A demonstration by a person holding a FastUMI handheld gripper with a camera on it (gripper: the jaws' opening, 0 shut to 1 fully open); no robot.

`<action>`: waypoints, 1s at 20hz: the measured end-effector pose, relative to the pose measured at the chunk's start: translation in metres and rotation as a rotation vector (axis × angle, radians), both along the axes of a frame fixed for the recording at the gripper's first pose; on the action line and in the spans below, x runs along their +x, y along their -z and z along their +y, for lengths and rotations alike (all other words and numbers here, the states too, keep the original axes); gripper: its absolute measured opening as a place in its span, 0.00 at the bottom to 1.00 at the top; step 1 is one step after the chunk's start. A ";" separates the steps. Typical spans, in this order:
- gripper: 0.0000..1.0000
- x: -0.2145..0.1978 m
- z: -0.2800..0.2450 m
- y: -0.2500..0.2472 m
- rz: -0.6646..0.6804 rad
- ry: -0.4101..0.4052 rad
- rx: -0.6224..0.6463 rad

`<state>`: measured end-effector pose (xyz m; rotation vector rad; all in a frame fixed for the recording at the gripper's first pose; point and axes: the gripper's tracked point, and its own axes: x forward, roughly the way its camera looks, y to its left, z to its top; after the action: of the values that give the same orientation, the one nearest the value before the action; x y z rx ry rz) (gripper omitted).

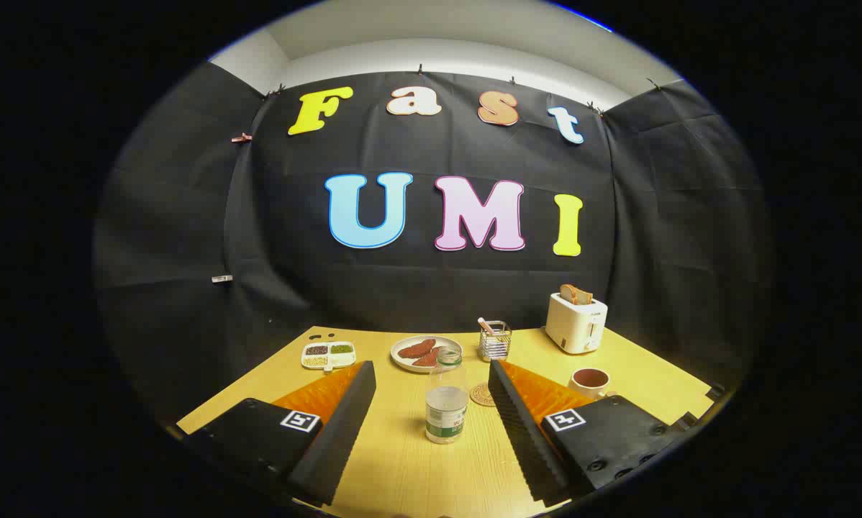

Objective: Take the bottle from table, then pour the juice into the cup, finally place the bottle on the coaster

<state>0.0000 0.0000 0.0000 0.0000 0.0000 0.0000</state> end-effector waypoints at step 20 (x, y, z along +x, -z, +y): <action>0.97 0.008 -0.019 0.021 0.051 0.030 -0.003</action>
<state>0.0079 -0.0190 -0.0212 -0.0026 0.0510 -0.0305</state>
